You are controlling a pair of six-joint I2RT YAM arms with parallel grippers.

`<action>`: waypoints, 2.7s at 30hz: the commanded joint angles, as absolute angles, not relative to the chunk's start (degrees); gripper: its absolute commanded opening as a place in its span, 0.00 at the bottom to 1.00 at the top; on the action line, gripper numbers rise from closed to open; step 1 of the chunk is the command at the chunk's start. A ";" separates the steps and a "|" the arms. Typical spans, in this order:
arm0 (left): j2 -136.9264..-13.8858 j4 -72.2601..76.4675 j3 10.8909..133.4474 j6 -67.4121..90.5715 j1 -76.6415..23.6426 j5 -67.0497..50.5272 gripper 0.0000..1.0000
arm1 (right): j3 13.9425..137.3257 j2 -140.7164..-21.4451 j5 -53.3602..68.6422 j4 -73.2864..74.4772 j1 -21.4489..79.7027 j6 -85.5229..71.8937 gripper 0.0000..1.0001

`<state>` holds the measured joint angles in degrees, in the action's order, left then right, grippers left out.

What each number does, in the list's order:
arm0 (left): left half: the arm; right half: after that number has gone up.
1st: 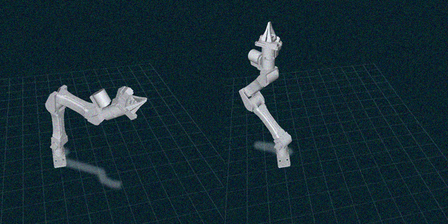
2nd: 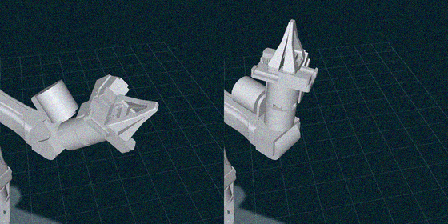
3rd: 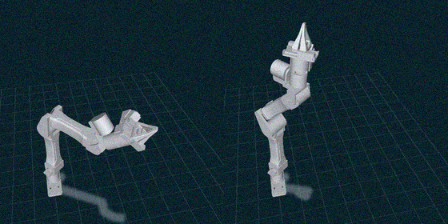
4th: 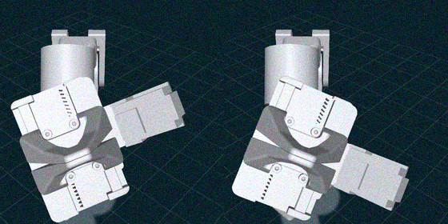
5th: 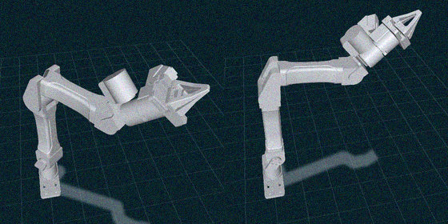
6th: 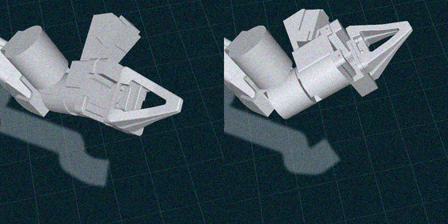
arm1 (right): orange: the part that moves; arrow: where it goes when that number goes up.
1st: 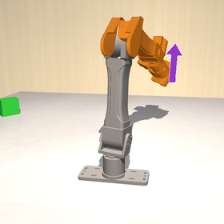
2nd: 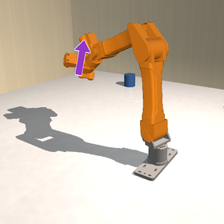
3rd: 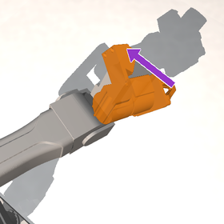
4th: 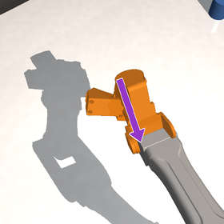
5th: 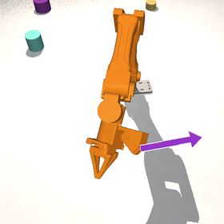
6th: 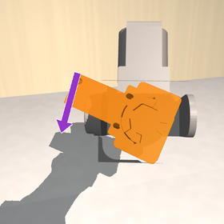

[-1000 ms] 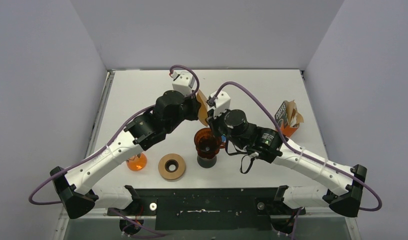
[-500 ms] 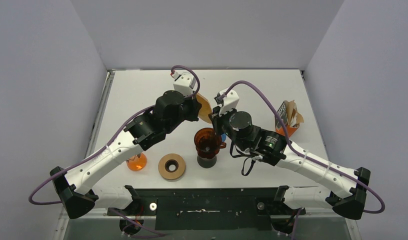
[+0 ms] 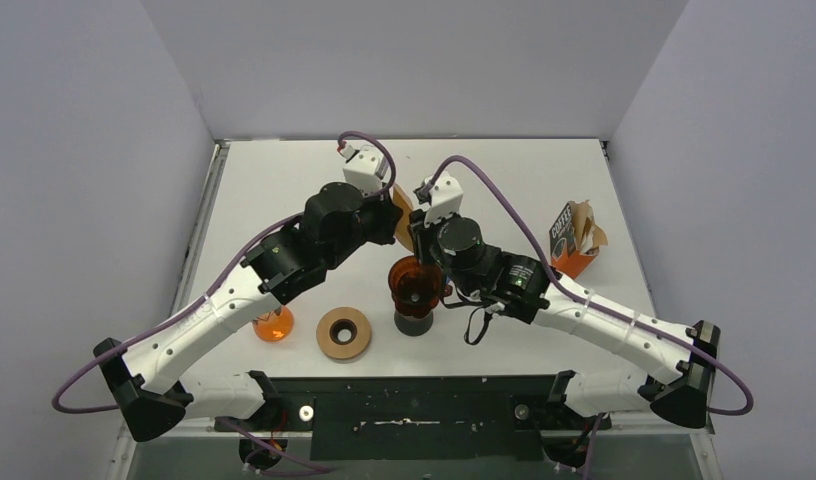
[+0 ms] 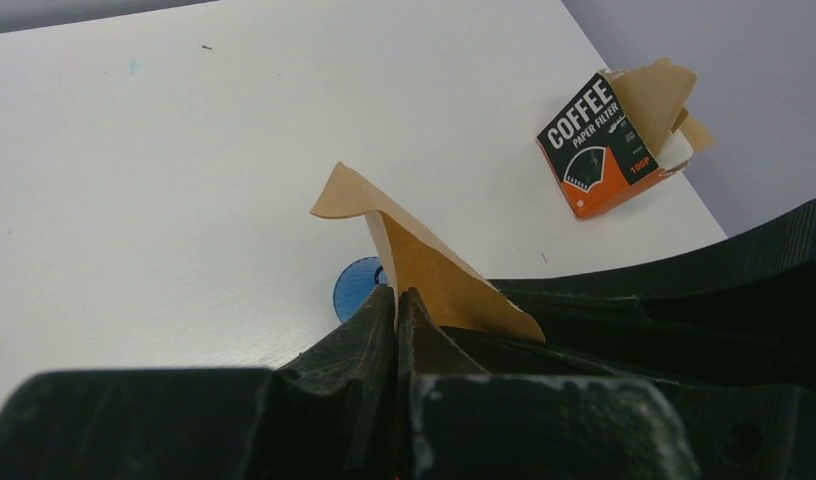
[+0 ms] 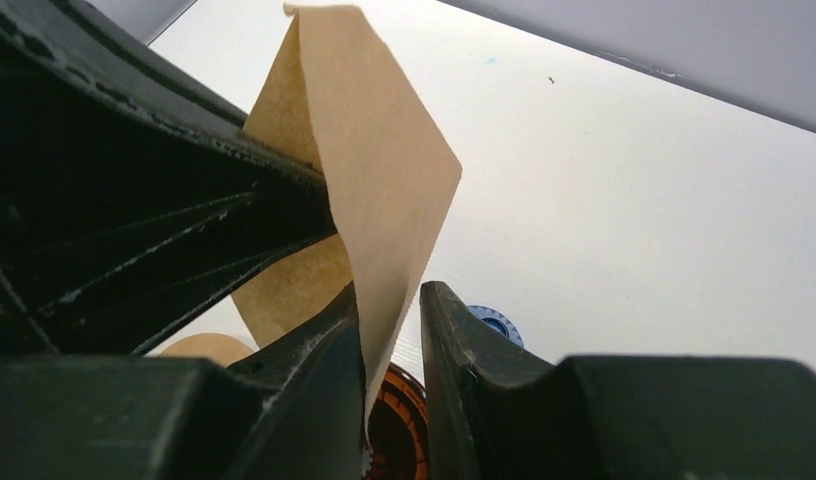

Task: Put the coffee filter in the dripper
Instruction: Place the coffee filter in the coffee dripper.

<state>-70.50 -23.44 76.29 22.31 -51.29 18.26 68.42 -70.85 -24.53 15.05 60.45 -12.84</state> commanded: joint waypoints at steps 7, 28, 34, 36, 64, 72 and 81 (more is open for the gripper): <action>-69.46 -26.79 79.54 21.80 -52.11 16.35 0.00 | 74.13 -72.80 -31.28 10.84 60.73 -10.83 0.26; -72.30 -43.81 87.97 21.56 -52.47 13.42 0.00 | 80.97 -73.15 -30.35 31.72 61.91 -17.05 0.00; -73.91 -47.36 89.88 20.68 -52.55 11.41 0.00 | 84.62 -74.03 -27.73 37.00 62.19 -19.16 0.00; -74.44 -48.23 90.36 20.48 -52.62 10.79 0.00 | 86.65 -74.89 -26.86 39.65 62.28 -19.78 0.00; -71.11 -48.20 81.20 24.64 -53.88 6.41 0.01 | 84.87 -75.98 -22.22 51.88 62.28 -27.84 0.00; -70.91 -47.45 78.95 25.05 -53.88 5.85 0.01 | 82.45 -75.61 -21.95 52.79 62.06 -28.90 0.00; -71.53 -46.04 76.31 25.80 -53.88 4.93 0.03 | 79.55 -75.28 -21.53 51.43 61.45 -29.27 0.02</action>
<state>-72.75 -49.08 76.88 25.23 -53.58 6.11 80.18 -77.54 -21.39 52.58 61.84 -28.88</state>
